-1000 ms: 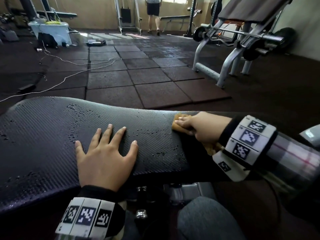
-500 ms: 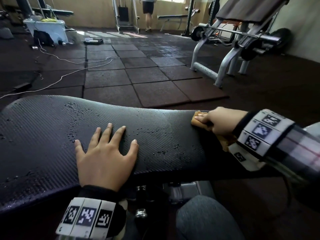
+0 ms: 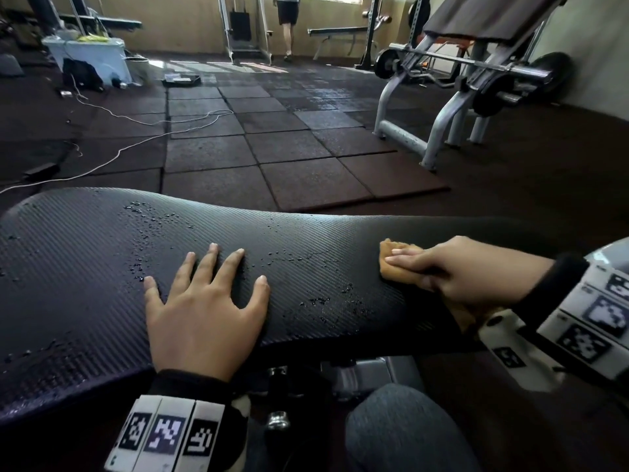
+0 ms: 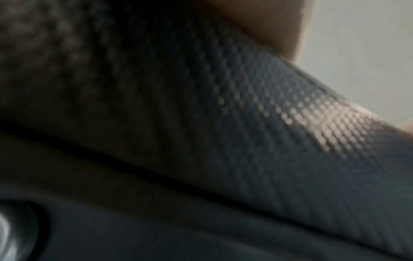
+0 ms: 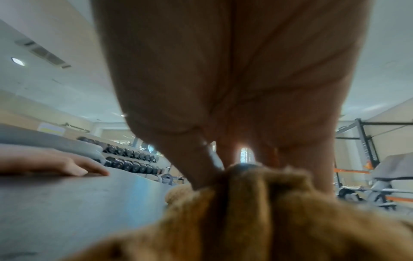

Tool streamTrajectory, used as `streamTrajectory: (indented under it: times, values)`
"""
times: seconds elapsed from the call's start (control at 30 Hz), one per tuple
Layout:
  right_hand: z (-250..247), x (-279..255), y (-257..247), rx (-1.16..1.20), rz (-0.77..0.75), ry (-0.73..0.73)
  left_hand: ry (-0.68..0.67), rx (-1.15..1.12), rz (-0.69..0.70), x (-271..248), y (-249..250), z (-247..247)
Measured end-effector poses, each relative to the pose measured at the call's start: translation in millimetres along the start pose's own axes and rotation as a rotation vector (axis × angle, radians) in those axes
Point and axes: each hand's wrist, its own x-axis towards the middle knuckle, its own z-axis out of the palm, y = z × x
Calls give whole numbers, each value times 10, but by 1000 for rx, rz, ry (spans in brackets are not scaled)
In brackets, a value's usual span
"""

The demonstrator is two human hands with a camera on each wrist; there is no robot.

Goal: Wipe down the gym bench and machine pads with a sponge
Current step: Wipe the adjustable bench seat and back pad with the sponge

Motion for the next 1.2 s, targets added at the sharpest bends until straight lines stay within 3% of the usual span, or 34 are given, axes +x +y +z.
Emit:
streamTrajectory:
  times: [0.23,0.43,0.53,0.63,0.8,1.07,1.2]
  values:
    - [-150,412,-2,-190,175,-38,5,-7,-10,8,13,3]
    - [-122,343,-441,-206,104,16,-1,9,-5,0,6,-3]
    - [20,108,-701,-215,-6,103,1,2,-4,-4,8,-9]
    - [353,-148,-811,-25,-42,289,5,-3,-3,-4,8,-8]
    - [852,-415,-565,200,-86,539,5,2,-4,0,-1,7]
    - [863,-180,-335,286,148,655,19,-11,-12,8,4,14]
    - [725,62,-499,294,257,544,13,-9,-14,12,11,14]
